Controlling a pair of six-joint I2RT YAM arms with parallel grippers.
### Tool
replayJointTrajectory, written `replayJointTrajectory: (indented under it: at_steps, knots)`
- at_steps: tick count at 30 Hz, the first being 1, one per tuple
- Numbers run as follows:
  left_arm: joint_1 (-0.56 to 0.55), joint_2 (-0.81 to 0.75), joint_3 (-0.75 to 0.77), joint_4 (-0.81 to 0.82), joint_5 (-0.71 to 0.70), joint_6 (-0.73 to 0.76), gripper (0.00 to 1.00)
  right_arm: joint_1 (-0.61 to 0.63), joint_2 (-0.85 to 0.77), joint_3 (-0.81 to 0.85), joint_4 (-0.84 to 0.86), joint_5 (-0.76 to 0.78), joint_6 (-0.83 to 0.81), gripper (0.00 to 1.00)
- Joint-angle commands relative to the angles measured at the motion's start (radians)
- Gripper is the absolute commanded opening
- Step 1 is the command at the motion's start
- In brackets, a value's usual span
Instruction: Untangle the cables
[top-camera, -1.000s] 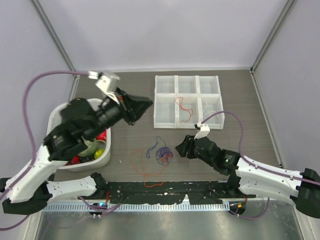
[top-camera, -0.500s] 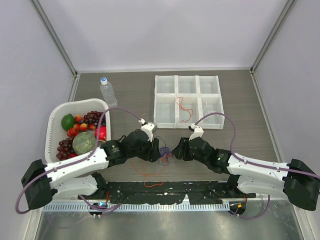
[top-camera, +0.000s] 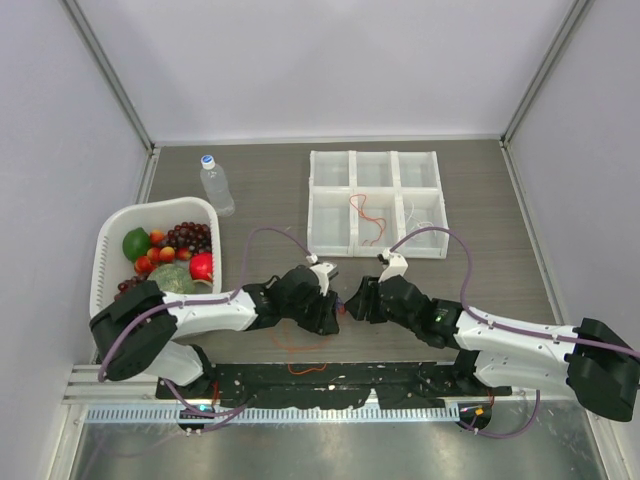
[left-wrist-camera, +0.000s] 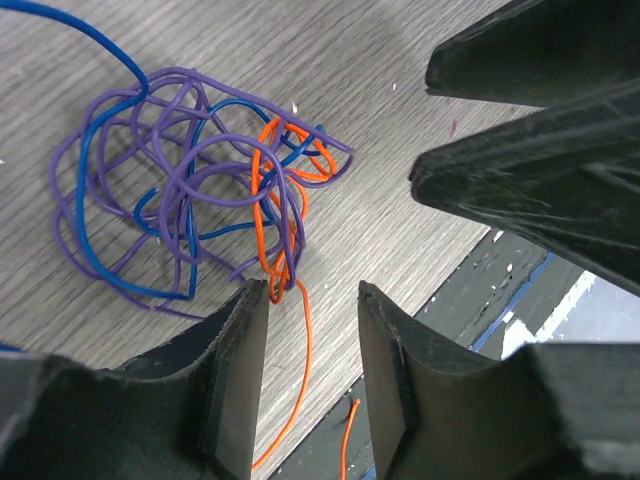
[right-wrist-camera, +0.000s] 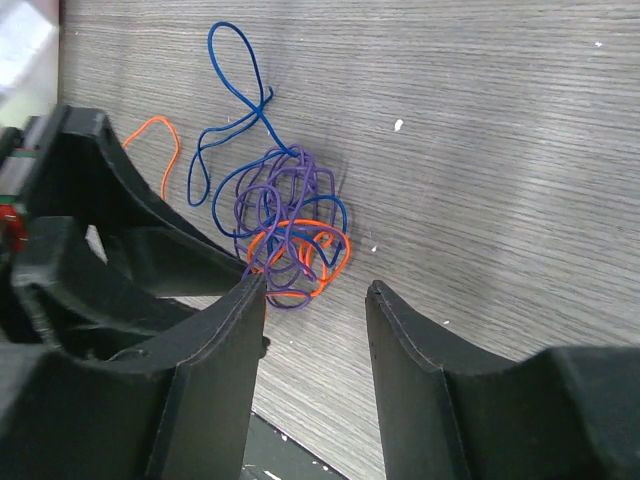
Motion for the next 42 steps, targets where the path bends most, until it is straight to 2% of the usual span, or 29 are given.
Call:
replayJointTrajectory:
  at_steps: [1, 11, 13, 15, 17, 24, 28, 31, 38, 40, 42]
  knots:
    - [-0.005, 0.064, -0.013, 0.142, 0.05, -0.053, 0.42, -0.003, -0.018, 0.0, 0.045, 0.007, 0.009, 0.5]
    - [-0.025, 0.131, -0.037, 0.193, 0.032, -0.102, 0.32, -0.001, -0.015, -0.015, 0.057, 0.012, 0.012, 0.5]
    - [-0.031, 0.122, -0.045, 0.194, 0.035, -0.105, 0.38, -0.001, -0.008, -0.011, 0.057, 0.01, 0.008, 0.5]
    - [-0.037, 0.086, -0.06, 0.188, 0.024, -0.106, 0.53, -0.001, 0.0, -0.005, 0.057, 0.007, 0.005, 0.5]
    - [-0.038, 0.032, -0.069, 0.156, -0.008, -0.106, 0.59, -0.001, 0.003, -0.003, 0.057, 0.007, 0.003, 0.5]
    - [-0.04, -0.172, -0.1, 0.016, -0.1, -0.091, 0.58, -0.001, 0.005, -0.008, 0.057, 0.006, 0.003, 0.5]
    - [-0.042, -0.168, -0.116, 0.019, -0.105, -0.085, 0.59, -0.001, 0.015, -0.008, 0.065, 0.001, 0.005, 0.5]
    - [-0.042, -0.105, -0.109, 0.061, -0.059, -0.093, 0.5, -0.001, 0.019, -0.003, 0.067, -0.001, 0.005, 0.5]
    - [-0.048, 0.022, -0.122, 0.205, 0.007, -0.149, 0.38, -0.001, -0.007, -0.009, 0.063, -0.001, 0.014, 0.5]
    - [-0.06, 0.067, -0.123, 0.243, 0.024, -0.181, 0.3, -0.001, -0.009, -0.015, 0.073, 0.001, 0.017, 0.5]
    - [-0.066, 0.111, -0.12, 0.272, 0.036, -0.2, 0.27, -0.003, -0.009, -0.02, 0.077, 0.002, 0.018, 0.5]
